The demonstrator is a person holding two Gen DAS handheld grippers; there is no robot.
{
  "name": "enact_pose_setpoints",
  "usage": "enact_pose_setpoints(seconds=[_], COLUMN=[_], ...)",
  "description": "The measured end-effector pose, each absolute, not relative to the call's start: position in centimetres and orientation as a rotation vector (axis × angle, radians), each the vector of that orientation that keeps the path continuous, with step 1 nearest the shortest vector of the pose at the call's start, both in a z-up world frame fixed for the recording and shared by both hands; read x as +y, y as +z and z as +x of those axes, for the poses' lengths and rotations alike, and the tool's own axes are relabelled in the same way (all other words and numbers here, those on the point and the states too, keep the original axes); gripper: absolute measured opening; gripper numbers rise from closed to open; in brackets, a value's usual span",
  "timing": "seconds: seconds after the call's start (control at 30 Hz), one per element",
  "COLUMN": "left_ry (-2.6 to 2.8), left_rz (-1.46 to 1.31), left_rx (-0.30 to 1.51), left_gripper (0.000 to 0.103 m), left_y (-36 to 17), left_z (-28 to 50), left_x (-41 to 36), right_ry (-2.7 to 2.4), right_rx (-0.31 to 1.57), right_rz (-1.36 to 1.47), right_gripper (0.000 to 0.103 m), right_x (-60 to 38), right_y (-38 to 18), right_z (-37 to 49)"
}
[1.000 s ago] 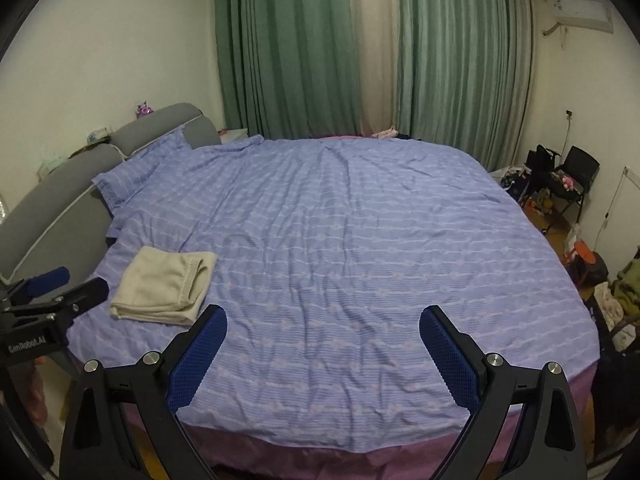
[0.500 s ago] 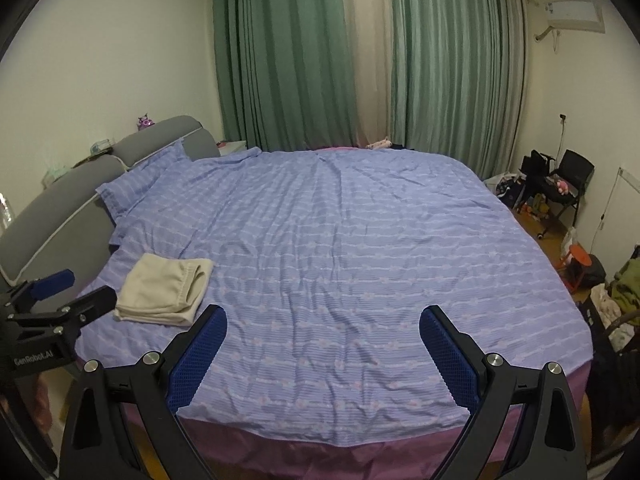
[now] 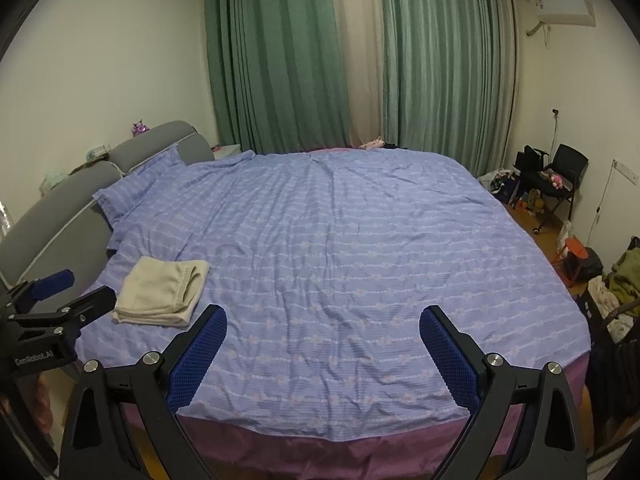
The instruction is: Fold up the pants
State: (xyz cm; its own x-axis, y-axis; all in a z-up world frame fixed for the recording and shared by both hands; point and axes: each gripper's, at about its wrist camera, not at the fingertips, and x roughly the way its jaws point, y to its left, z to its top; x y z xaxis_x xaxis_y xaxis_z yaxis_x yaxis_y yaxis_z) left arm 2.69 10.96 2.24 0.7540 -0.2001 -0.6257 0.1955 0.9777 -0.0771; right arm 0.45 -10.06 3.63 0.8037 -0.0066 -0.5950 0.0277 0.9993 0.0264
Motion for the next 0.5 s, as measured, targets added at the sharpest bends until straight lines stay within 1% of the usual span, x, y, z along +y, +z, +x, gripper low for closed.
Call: enact_pose_setpoints(seconds=[0.5], left_ry=[-0.238], left_rz=[-0.008], left_rx=[0.661], left_gripper=[0.103], left_y=[3.01], left_z=[2.53], left_x=[10.52], right_ry=[-0.024], right_rx=[0.629], right_rz=[0.044], right_gripper=[0.097], right_x=[-10.83], right_y=[3.87], right_z=[-0.17])
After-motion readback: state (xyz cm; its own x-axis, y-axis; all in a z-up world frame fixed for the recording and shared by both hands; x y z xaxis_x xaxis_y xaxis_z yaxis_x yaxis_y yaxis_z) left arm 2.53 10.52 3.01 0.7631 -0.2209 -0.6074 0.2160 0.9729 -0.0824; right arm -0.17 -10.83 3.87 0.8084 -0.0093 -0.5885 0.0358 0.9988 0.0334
